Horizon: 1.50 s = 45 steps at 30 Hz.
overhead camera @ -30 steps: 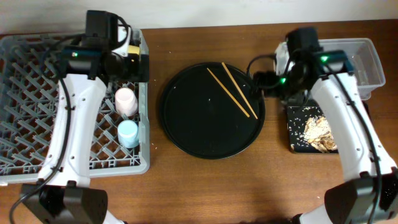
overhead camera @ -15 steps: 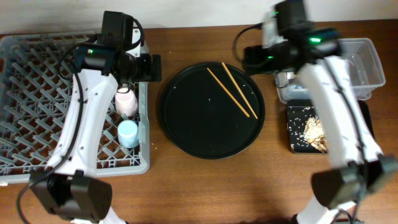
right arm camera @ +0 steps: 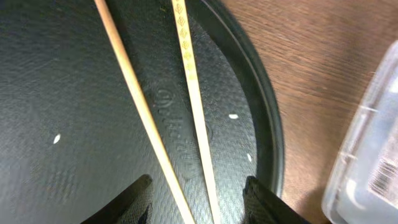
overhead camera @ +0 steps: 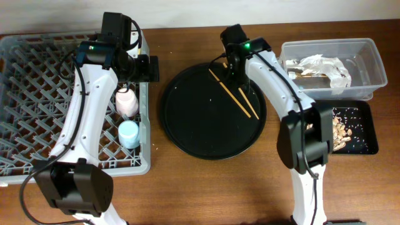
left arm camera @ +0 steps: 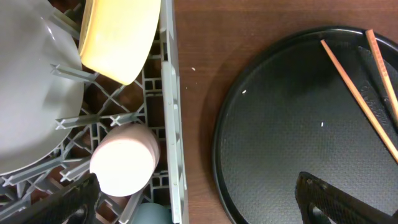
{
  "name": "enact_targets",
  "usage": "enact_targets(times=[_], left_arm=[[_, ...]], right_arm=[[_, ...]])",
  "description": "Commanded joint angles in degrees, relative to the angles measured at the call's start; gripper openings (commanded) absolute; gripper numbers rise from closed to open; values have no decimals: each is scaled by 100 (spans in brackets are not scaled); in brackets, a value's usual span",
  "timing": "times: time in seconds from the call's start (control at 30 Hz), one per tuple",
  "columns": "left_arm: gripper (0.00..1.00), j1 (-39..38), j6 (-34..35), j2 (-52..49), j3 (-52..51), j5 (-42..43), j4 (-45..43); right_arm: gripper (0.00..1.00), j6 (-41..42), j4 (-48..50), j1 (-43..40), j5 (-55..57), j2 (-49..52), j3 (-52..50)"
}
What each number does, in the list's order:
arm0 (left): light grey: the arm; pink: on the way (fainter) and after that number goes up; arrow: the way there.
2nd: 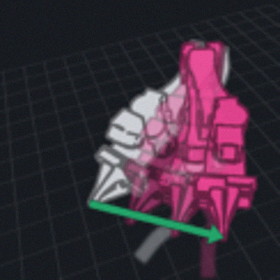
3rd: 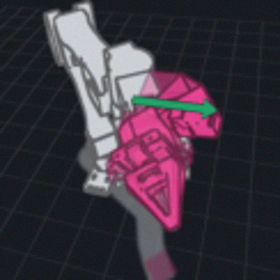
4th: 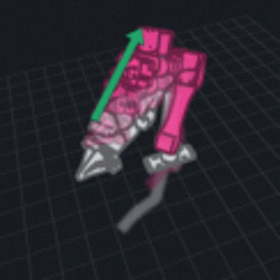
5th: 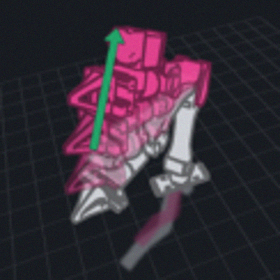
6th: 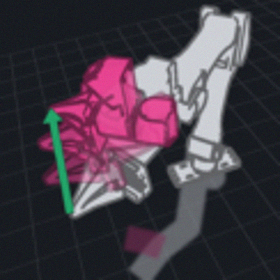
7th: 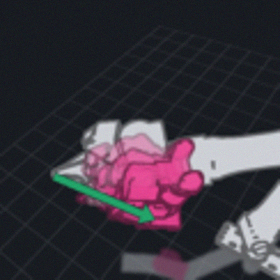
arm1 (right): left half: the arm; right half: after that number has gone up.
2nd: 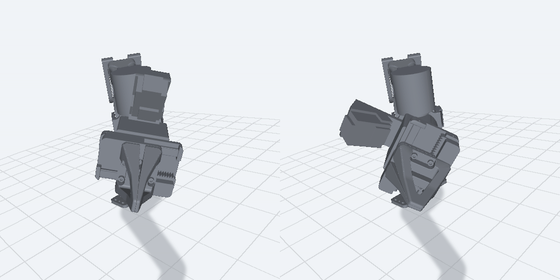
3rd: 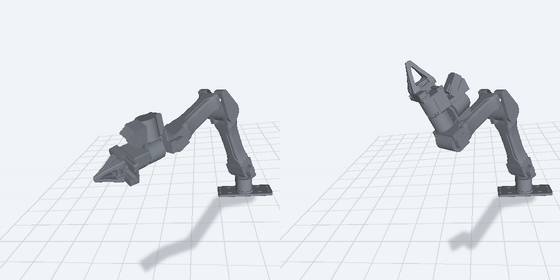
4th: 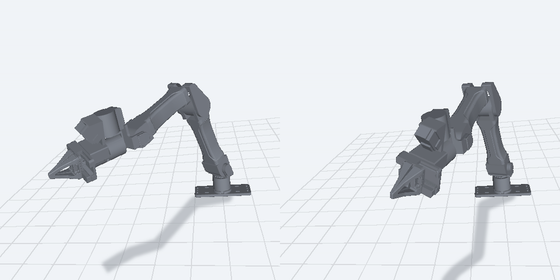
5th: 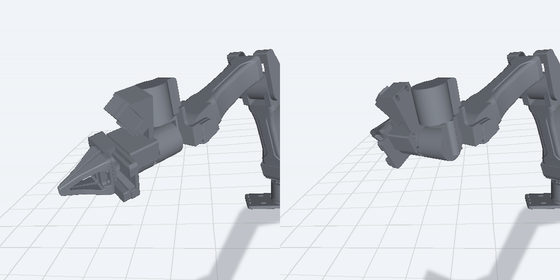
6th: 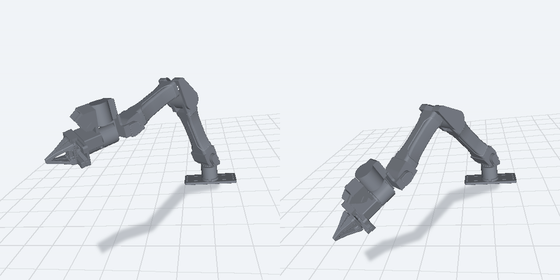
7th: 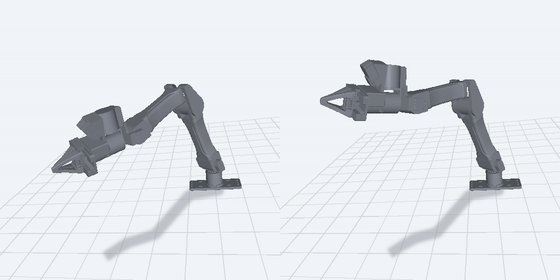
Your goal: Sort waste into correct bins and load items into the dishwasher rack
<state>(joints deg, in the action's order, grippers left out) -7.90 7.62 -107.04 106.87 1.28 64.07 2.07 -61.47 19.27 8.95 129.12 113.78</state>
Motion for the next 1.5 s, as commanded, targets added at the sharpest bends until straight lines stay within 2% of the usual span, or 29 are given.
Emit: enact_targets(times=[0.0,0.37,0.47,0.77,0.83,0.93,1.1,1.27,1.47], left_arm=[[99,9,70,-9,0,2,7],[99,9,70,-9,0,2,7],[99,9,70,-9,0,2,0],[99,9,72,-9,0,4,-127],[99,9,72,-9,0,37,-127],[99,9,72,-9,0,686,-203],[99,-37,81,-50,0,1497,-448],[97,-531,1244,-424,0,1414,-597],[93,-1626,2339,-1099,2,417,-1541]], right_arm=[[45,-37,173,-15,-22,313,66],[42,-35,459,-15,-109,726,66],[43,-33,450,-15,-726,734,33],[44,-37,170,-15,-1563,734,-20],[44,-319,-28,-15,-2321,708,-17],[44,-616,-485,-70,-3027,459,157],[44,-442,-1145,-560,-3067,-258,1075],[51,929,-1775,-1836,-2330,-717,2271],[51,1180,-2680,-3060,-2476,-723,2430]])
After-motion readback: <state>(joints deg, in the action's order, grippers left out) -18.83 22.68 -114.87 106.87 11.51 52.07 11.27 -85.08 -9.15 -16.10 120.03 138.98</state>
